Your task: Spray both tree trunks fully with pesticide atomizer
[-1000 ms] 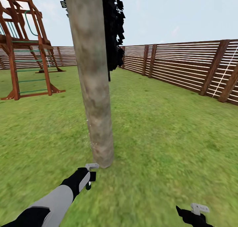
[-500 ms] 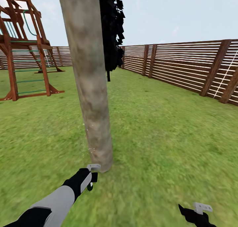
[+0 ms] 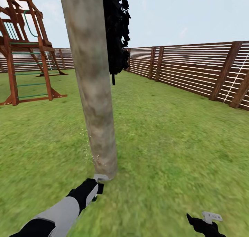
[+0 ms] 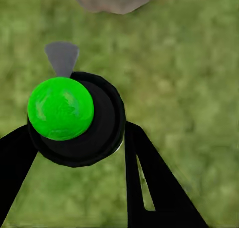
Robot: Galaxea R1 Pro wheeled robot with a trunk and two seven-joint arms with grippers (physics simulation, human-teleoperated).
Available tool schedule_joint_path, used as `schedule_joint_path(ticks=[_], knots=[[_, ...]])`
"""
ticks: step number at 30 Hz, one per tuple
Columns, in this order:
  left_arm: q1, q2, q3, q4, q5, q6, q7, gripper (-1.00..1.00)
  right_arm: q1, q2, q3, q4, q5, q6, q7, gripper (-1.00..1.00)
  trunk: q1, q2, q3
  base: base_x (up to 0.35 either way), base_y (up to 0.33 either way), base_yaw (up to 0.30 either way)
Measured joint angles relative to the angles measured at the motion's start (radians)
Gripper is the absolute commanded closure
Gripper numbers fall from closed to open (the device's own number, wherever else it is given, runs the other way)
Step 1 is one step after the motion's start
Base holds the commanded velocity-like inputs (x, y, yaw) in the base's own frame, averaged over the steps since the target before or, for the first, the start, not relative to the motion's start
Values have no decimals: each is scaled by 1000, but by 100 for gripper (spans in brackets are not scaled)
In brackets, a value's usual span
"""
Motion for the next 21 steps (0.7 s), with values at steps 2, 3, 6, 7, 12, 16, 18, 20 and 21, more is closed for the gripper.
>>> schedule_joint_path(ticks=[2, 3, 6, 7, 12, 16, 18, 20, 21], knots=[[-3, 47, 4, -7, 10, 35, -1, 100, 0, 0, 0, 0, 0, 0, 0, -100, 0, 0, 0, 0, 0, 0], [-4, 54, 3, -10, 9, 46, -1, 100, 0, 0, 0, 0, 0, 0, 0, -100, 0, 0, 0, 0, 0, 0], [-7, 7, 1, -77, 15, 72, 0, 100, 0, 0, 0, 0, 0, 0, 0, -100, 0, 0, 0, 0, 0, 0], [-8, -8, 0, -98, 16, 92, 0, 100, 0, 0, 0, 0, 0, 0, 0, -100, 0, 0, 0, 0, 0, 0], [-6, -20, 1, -346, 1, 293, 0, 100, 0, 0, 0, 0, 0, 0, 0, -100, 0, 0, 0, 0, 0, 0], [-13, 38, 6, -383, -1, 358, -1, 100, 0, 0, 0, 0, 0, 0, 0, -100, 0, 0, 0, 0, 0, 0], [-10, 45, 6, -454, 10, 443, -2, 100, 0, 0, 0, 0, 0, 0, 0, -100, 0, 0, 0, 93, 0, 0], [-1, 38, 2, -536, 11, 492, -2, 100, 0, 0, 0, 0, 0, 0, 0, -100, 0, 0, 0, 283, 0, 0], [0, 31, 1, -551, 16, 500, -2, 100, 0, 0, 0, 0, 0, 0, 0, -100, 0, 0, 0, 277, 0, 0]])
